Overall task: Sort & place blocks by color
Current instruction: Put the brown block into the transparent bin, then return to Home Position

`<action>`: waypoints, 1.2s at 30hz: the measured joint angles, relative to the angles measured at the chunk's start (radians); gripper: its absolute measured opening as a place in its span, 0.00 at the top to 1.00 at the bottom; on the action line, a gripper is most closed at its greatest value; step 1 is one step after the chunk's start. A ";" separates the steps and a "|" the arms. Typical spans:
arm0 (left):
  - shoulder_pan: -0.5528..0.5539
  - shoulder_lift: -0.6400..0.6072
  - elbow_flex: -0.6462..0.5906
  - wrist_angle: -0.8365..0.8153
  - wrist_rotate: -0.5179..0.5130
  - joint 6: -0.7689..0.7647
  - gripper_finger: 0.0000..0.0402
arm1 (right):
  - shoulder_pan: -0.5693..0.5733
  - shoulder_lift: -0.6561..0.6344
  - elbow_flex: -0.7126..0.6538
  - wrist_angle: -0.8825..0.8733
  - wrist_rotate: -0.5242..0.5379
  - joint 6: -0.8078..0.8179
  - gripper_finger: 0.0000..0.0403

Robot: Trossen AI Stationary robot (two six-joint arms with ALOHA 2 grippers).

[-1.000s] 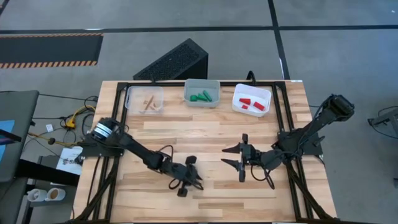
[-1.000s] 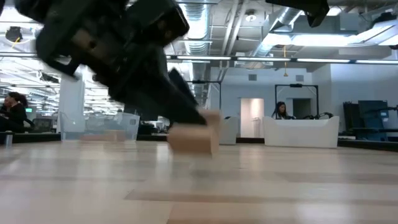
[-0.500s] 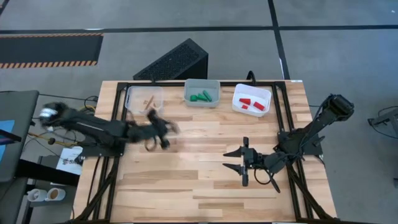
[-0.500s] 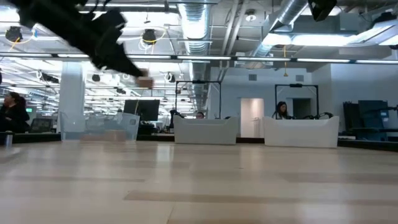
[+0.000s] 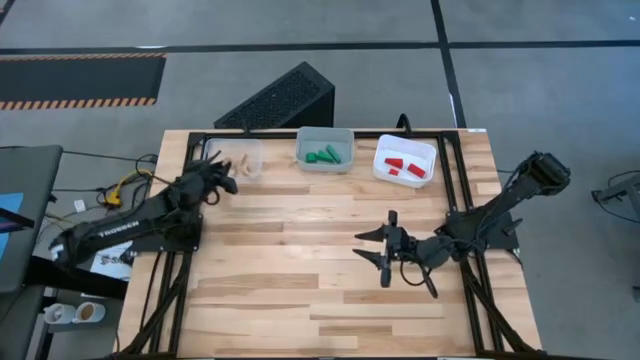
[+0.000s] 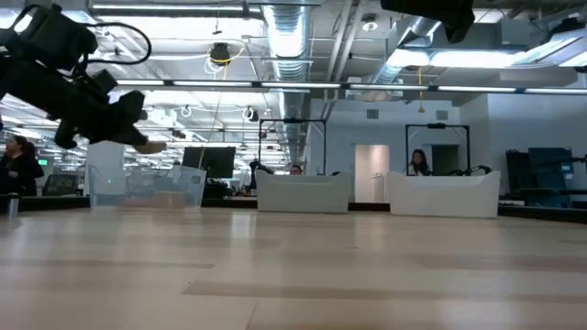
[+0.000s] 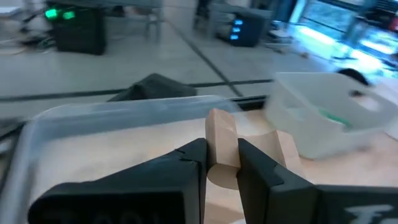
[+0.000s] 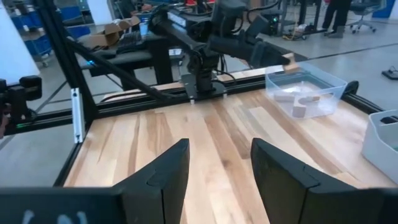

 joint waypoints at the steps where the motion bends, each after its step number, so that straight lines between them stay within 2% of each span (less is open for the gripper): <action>1: 0.023 -0.022 -0.006 -0.026 0.000 -0.009 0.90 | -0.005 0.000 0.000 0.000 -0.001 0.000 0.52; 7: 0.109 -0.058 -0.007 -0.106 0.000 -0.020 0.85 | -0.014 0.002 0.000 0.001 -0.010 0.000 0.52; 17: 0.136 -0.054 -0.007 -0.094 0.064 -0.023 0.53 | -0.014 0.073 0.000 0.042 -0.019 0.014 0.52; 20: 0.137 -0.054 0.018 -0.089 0.142 -0.013 0.46 | -0.014 0.075 0.000 0.066 -0.027 -0.006 0.52; 22: 0.133 -0.055 0.041 -0.043 0.242 0.036 0.44 | -0.019 0.072 0.000 0.070 -0.028 -0.016 0.52; 25: 0.113 -0.056 0.082 0.069 0.427 0.095 0.46 | -0.027 0.052 0.000 0.070 -0.042 -0.036 0.52; 29: 0.056 -0.057 0.124 0.163 0.564 0.100 0.55 | -0.060 0.033 0.000 0.102 -0.148 -0.043 0.52; 34: -0.062 -0.055 0.138 0.149 0.590 0.104 0.75 | -0.091 0.032 0.000 0.270 -0.366 -0.157 0.57; 36: -0.122 -0.055 0.138 0.136 0.585 0.101 0.84 | -0.098 0.031 0.000 0.302 -0.412 -0.188 0.59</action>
